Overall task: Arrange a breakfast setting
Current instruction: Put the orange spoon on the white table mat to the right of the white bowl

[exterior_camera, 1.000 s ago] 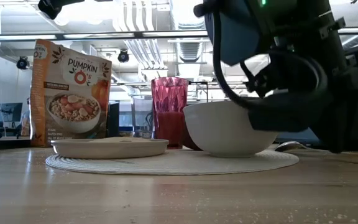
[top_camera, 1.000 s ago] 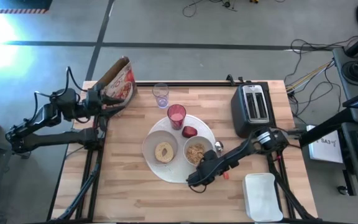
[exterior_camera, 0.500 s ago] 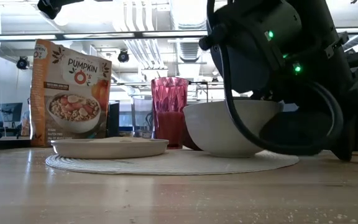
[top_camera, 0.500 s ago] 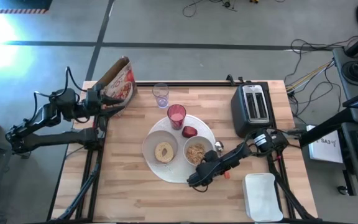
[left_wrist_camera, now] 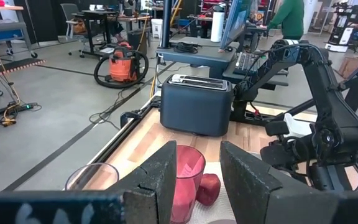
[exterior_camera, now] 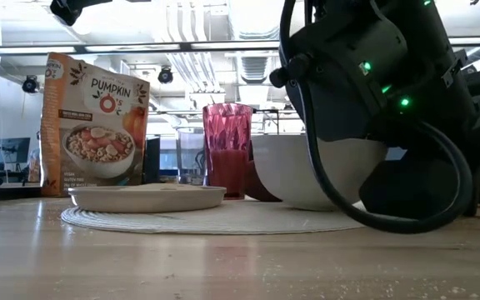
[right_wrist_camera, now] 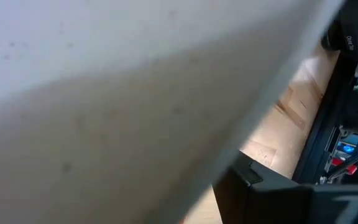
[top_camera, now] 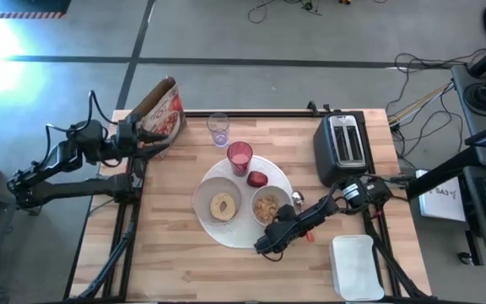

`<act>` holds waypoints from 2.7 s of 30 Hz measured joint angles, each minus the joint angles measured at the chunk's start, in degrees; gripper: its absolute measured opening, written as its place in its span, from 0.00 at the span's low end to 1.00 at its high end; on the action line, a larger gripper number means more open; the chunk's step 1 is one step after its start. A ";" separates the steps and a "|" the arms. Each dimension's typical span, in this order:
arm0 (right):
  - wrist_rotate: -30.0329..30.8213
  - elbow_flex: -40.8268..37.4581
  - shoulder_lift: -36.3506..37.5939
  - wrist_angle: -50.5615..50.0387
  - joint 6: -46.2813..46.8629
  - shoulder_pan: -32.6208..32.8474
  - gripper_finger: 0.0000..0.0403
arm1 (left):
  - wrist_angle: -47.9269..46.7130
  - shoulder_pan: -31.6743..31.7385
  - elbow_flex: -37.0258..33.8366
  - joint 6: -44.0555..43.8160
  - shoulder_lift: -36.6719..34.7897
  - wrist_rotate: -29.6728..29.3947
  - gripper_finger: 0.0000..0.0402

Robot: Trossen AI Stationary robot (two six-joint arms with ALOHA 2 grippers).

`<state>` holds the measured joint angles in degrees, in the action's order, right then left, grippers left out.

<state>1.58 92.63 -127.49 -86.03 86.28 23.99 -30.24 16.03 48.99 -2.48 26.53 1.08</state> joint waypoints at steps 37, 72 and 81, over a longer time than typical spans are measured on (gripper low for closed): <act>3.72 4.52 10.06 -3.87 -0.19 -0.13 0.02 | 0.20 0.00 0.00 0.00 -0.16 0.00 0.27; 13.25 -37.60 40.33 47.76 20.45 0.11 0.02 | -1.20 0.01 0.00 -0.59 -1.08 0.02 0.27; 16.04 -41.82 40.43 52.66 21.70 0.13 0.02 | -1.14 0.00 0.00 -0.62 -1.08 0.02 0.27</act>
<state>17.62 50.81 -87.07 -33.36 107.98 24.12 -31.38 16.03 48.99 -3.10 25.45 1.10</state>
